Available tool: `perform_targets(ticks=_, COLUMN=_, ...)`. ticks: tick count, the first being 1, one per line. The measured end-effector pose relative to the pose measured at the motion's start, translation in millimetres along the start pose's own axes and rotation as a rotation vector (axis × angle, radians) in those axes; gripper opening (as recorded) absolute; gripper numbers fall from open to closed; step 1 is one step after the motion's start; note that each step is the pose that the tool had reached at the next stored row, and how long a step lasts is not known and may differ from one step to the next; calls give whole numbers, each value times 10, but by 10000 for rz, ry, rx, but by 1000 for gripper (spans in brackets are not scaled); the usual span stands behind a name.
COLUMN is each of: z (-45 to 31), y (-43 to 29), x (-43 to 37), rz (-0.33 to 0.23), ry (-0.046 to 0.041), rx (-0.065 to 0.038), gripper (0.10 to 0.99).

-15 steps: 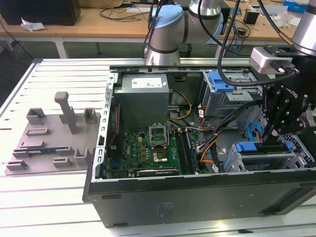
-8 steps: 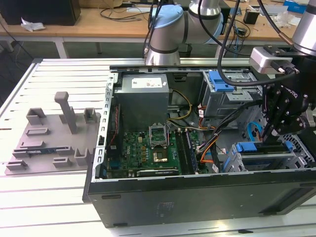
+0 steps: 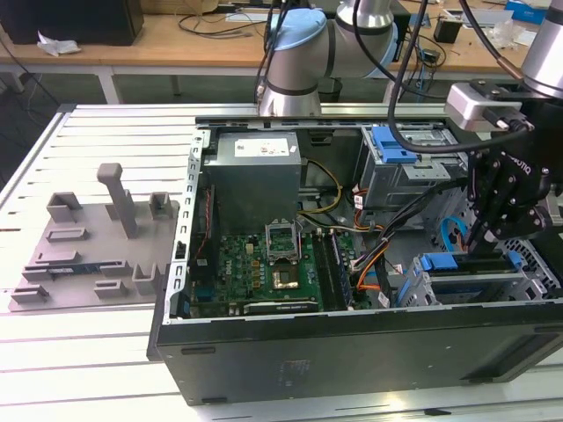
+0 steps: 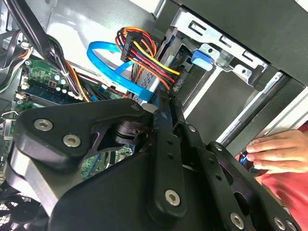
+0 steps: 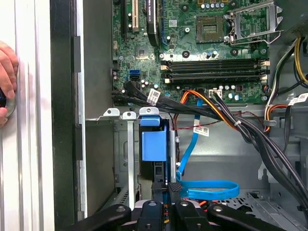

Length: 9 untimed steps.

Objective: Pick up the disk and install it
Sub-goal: 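Insert the second disk wire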

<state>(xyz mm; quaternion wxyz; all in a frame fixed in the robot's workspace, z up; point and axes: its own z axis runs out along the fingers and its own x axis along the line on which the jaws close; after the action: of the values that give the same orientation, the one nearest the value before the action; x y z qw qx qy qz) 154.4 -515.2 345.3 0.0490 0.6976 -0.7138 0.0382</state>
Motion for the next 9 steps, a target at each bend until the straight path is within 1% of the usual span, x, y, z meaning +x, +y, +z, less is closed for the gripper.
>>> perform_targets(ticks=9, z=-4, y=0, x=6, rz=0, ry=2, rx=0, gripper=161)
